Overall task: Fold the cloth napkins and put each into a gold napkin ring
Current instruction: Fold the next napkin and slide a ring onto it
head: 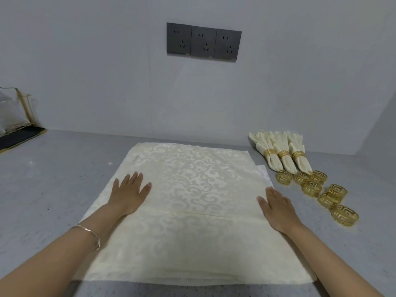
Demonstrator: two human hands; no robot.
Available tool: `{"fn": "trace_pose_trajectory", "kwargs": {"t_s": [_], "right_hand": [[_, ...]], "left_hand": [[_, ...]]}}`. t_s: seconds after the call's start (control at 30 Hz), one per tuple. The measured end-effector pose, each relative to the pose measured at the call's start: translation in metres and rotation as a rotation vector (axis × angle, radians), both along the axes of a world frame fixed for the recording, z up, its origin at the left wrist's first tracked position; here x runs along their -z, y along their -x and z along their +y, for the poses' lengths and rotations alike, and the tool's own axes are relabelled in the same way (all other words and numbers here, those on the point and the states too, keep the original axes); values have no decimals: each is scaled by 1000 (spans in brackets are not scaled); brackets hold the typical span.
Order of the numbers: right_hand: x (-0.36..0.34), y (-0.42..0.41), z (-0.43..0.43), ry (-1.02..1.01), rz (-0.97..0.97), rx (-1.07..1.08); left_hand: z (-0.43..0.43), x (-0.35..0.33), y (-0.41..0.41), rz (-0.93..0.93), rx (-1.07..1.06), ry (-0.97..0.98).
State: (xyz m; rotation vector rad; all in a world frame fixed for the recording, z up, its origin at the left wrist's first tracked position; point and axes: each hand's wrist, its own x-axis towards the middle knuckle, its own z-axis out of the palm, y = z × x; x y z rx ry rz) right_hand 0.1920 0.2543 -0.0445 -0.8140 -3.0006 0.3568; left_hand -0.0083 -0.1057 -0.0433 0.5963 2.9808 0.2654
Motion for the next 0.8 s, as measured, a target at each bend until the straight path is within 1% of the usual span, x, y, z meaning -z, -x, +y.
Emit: {"fn": "trace_pose_trajectory", "kwargs": {"t_s": [0.07,0.13,0.17,0.23,0.3,0.37,0.5,0.57,0.67,0.8], "right_hand": [[-10,-6,-7,13,64,-107],[-21,-12,-20,56,114,-291],[-26,-15,-29,74,107,-379],[-29,-15,-42,77,75,-496],[-27,-12,-52,74,73,-532],[-23,-8,-59,44,65,-550],[-14,-1,-65,-58,121,-548],[-13,-1,-67,-72,139,-544],[-14,-9,-71,-77,138,-553],[-22,-30,-75,-97,120,-583]], "left_hand": [[0,-5,-6,-28,170,-70],[0,-11,-18,-78,390,-138],[1,-13,-25,-90,471,-136],[5,-14,-37,-67,557,-81],[9,-14,-44,-51,571,-40],[9,-10,-44,-60,562,-76],[2,-5,-40,58,529,-88],[1,-5,-42,95,529,-85],[-6,-6,-50,97,541,-52],[-20,-4,-62,118,572,-61]]}}
